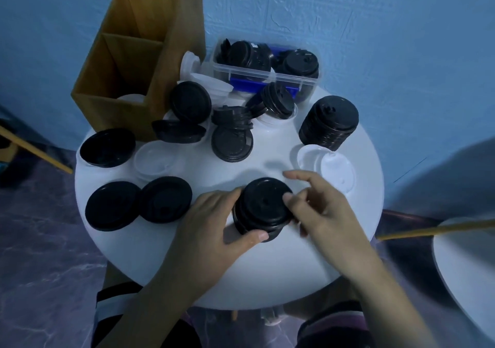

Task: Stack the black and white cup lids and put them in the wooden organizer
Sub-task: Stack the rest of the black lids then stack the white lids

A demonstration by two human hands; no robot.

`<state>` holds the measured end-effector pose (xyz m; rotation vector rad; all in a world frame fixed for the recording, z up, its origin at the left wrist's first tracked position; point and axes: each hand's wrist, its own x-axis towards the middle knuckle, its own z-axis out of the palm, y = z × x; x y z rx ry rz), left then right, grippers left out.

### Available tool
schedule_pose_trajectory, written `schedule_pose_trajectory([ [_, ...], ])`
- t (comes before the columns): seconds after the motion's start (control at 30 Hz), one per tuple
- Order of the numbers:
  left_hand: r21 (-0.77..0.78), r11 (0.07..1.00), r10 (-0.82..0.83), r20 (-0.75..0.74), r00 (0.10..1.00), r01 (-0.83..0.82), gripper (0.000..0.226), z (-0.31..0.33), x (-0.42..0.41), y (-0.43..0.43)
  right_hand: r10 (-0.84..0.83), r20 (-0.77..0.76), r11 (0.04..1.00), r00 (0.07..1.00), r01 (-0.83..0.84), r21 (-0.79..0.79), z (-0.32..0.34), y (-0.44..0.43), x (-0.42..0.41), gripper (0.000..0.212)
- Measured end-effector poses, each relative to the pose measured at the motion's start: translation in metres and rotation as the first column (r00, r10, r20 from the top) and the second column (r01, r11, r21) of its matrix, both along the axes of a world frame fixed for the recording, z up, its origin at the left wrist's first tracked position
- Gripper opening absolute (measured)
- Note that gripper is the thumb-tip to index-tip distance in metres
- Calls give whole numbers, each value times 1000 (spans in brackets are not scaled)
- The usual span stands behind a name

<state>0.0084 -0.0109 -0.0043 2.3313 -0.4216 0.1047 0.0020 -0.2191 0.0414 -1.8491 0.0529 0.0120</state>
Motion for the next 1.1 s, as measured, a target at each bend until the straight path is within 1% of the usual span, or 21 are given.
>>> schedule_pose_trajectory([
  [0.1, -8, 1000, 8, -13, 1000, -8, 82, -3, 0, -1, -10, 4, 997, 1000, 11, -82, -19, 4, -11, 27],
  [0.13, -13, 1000, 1, -22, 1000, -2, 84, -3, 0, 0, -10, 4, 995, 1000, 11, -100, -22, 4, -13, 28],
  [0.2, -2, 1000, -11, -8, 1000, 11, 80, -4, 0, 1, 13, 30, 985, 999, -7, -175, -22, 2, -15, 32],
  [0.27, 7, 1000, -11, -5, 1000, 11, 77, -4, 0, 1, 40, 97, 948, 995, -7, -317, -19, 0, -17, 36],
  [0.3, 9, 1000, -13, -7, 1000, 13, 76, -5, 1, 0, 66, 121, 933, 990, -18, -359, -17, -2, -17, 38],
  [0.33, 10, 1000, -17, -5, 1000, 17, 76, -5, 1, 0, 109, 126, 928, 986, -55, -369, -15, -4, -17, 41],
  [0.37, 13, 1000, -20, -3, 1000, 20, 76, -5, 2, 0, 170, 108, 924, 980, -120, -364, -13, -7, -17, 44],
  [0.43, 23, 1000, -18, -1, 1000, 18, 79, -6, 2, 0, 299, 19, 902, 954, -276, -333, -7, -11, -15, 47],
  [0.5, 27, 999, -17, -2, 1000, 17, 82, -6, 2, 1, 356, -20, 889, 934, -345, -302, -4, -12, -11, 50],
  [0.6, 10, 1000, -20, -40, 999, 20, 89, -3, 1, 1, 291, 43, 940, 956, -278, -198, -2, -11, -6, 43],
  [0.7, 2, 1000, -24, -64, 998, 24, 92, -2, 1, 2, 130, 119, 991, 984, -128, -23, -3, -13, -5, 37],
  [0.77, 34, 999, -30, -56, 998, 32, 91, -3, 0, 3, 39, 97, 998, 995, -44, 49, -5, -14, -7, 35],
  [0.8, 50, 998, -30, -52, 998, 33, 91, -3, 0, 3, 26, 82, 998, 996, -30, 50, -6, -14, -9, 35],
  [0.83, 62, 998, -28, -53, 998, 31, 91, -4, 1, 4, 36, 80, 999, 996, -38, 20, -7, -13, -10, 35],
  [0.87, 71, 997, -25, -51, 998, 29, 92, -4, 1, 4, 62, 92, 997, 994, -58, -44, -9, -13, -12, 37],
  [0.97, 69, 997, -15, -53, 998, 19, 95, -3, 1, 2, 172, 103, 953, 980, -139, -271, -14, -9, -12, 50],
  [1.1, 38, 999, -4, -79, 997, 8, 94, -3, 0, 1, 270, 56, 887, 961, -226, -403, -9, -4, -8, 70],
])
